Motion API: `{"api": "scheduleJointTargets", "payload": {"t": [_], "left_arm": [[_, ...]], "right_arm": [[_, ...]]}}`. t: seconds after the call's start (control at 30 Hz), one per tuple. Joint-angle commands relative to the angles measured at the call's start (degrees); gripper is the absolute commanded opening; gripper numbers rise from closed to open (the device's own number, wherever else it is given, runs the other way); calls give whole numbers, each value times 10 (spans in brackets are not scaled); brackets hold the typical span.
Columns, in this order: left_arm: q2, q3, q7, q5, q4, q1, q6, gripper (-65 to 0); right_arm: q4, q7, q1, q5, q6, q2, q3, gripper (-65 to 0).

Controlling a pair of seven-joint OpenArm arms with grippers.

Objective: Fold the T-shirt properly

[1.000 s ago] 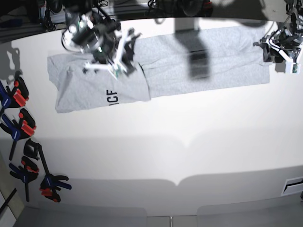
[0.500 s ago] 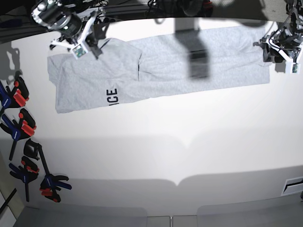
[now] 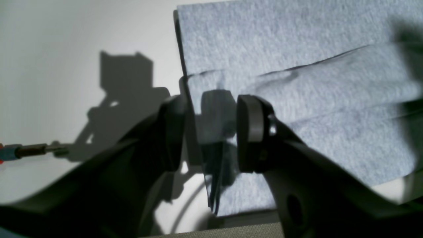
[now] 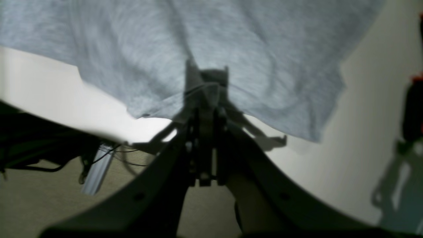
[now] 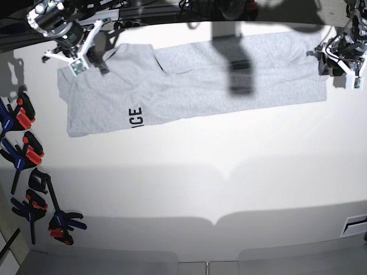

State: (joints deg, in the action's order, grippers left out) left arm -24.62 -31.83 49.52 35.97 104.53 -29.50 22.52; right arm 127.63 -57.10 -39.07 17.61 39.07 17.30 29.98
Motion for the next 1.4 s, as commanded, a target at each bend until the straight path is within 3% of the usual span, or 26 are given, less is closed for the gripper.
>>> {"api": "scheduleJointTargets", "payload": {"t": [0.0, 0.17, 0.43, 0.67, 0.83, 0.97, 1.2, 1.37], "left_arm": [[-9, -5, -12, 5, 10, 0, 0, -409], [-9, -5, -12, 5, 10, 0, 0, -409], [-9, -5, -12, 5, 10, 0, 0, -408], [-9, -5, -12, 5, 10, 0, 0, -409], [-9, -5, -12, 5, 10, 0, 0, -408], [-9, -5, -12, 5, 10, 0, 0, -409], [-9, -5, -12, 5, 10, 0, 0, -409], [-9, -5, -12, 5, 10, 0, 0, -409]], "right_arm": [[11, 10, -2, 2, -2, 6, 11, -650], [11, 18, -1, 12, -6, 6, 22, -650], [11, 70, 24, 109, -8, 6, 21, -650], [-4, 70, 114, 125, -126, 3, 9, -650], [-77, 64, 189, 70, -144, -22, 4, -650], [-157, 63, 247, 35, -144, -43, 4, -650], [-271, 42, 346, 31, -144, -54, 4, -650], [-295, 30, 393, 24, -86, -54, 3, -650]]}}
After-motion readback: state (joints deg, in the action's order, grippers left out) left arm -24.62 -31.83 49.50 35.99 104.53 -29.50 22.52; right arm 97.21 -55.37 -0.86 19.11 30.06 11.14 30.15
